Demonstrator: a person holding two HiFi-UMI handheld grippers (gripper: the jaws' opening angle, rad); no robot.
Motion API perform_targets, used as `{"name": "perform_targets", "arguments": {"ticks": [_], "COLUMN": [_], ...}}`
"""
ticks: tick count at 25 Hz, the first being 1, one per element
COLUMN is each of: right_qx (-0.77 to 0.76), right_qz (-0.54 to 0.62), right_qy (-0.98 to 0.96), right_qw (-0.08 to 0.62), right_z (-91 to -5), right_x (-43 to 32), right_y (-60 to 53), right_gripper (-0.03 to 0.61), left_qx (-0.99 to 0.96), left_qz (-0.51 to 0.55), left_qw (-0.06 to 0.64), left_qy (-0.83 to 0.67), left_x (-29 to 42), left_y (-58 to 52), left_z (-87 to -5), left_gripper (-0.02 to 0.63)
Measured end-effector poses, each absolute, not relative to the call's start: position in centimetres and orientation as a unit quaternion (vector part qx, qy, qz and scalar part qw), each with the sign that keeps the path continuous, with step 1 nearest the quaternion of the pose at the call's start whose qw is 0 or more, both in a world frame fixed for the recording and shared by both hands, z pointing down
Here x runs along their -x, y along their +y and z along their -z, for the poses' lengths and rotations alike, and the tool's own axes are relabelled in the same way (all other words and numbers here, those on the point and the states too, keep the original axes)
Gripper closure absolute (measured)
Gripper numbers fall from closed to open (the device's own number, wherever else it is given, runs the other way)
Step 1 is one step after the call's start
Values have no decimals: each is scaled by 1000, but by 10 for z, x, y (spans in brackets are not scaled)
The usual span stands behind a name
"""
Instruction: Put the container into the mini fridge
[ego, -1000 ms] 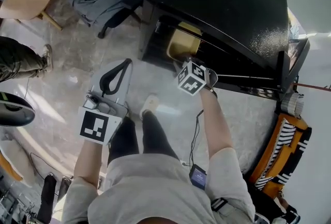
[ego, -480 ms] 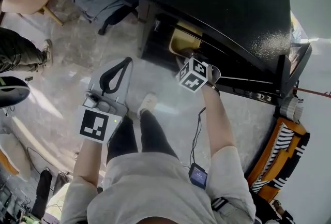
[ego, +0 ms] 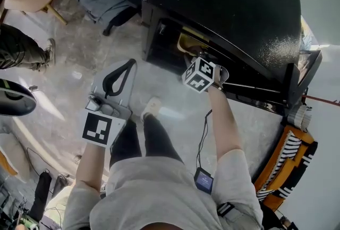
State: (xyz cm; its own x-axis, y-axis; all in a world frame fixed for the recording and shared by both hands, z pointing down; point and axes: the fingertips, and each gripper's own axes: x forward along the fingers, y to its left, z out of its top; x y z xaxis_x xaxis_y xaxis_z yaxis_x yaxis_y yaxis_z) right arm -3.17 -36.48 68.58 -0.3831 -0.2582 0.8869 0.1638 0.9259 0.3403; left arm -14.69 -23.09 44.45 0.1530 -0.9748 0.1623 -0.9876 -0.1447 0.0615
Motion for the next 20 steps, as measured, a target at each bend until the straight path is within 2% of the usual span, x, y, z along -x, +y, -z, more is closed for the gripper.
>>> {"name": "perform_targets", "arguments": {"ticks": [20], "right_qx": [-68], "right_qz": [222], "right_qy": [-793], "right_qw": [564], "right_z": [-694], "right_x": [38], "right_y": [-415], "right_gripper": [528], "left_qx": [-734], "left_qz": [-45], "left_qw": [81], "left_qy": [-673], "left_x": [169], "left_y": [-244], "left_z": [-448], "left_gripper": [612]}}
